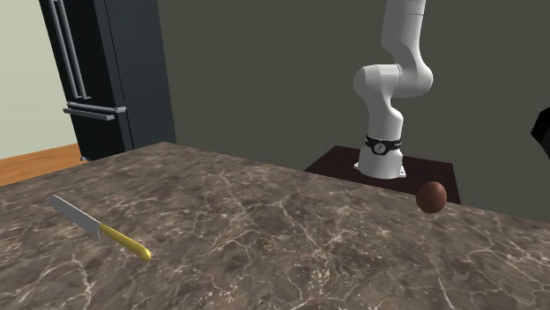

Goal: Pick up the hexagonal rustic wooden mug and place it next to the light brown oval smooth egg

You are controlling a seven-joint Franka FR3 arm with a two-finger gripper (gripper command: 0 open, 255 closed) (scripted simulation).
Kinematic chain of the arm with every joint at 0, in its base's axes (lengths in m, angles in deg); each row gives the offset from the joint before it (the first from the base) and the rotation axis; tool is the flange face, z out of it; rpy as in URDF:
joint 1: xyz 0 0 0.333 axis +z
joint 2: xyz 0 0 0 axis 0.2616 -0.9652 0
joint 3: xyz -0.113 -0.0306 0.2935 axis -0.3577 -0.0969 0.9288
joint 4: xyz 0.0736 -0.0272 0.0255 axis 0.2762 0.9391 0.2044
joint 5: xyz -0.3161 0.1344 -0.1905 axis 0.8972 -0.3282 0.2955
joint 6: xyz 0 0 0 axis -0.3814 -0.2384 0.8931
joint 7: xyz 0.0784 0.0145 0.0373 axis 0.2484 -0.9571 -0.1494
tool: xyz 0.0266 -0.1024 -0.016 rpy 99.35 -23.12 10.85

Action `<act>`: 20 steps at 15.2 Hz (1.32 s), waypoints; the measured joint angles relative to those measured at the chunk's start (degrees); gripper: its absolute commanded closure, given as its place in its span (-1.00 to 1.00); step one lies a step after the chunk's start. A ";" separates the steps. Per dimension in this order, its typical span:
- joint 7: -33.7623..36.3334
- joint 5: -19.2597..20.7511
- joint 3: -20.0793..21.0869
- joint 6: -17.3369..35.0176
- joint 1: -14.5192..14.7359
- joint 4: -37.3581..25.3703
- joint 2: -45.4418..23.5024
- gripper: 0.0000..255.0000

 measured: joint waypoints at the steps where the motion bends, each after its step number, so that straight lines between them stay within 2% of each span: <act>1: 0.08 0.00 0.03 0.74 0.03 0.73 -0.01 1.00; 20: 0.44 0.42 -0.04 15.18 0.00 12.37 -1.57 1.00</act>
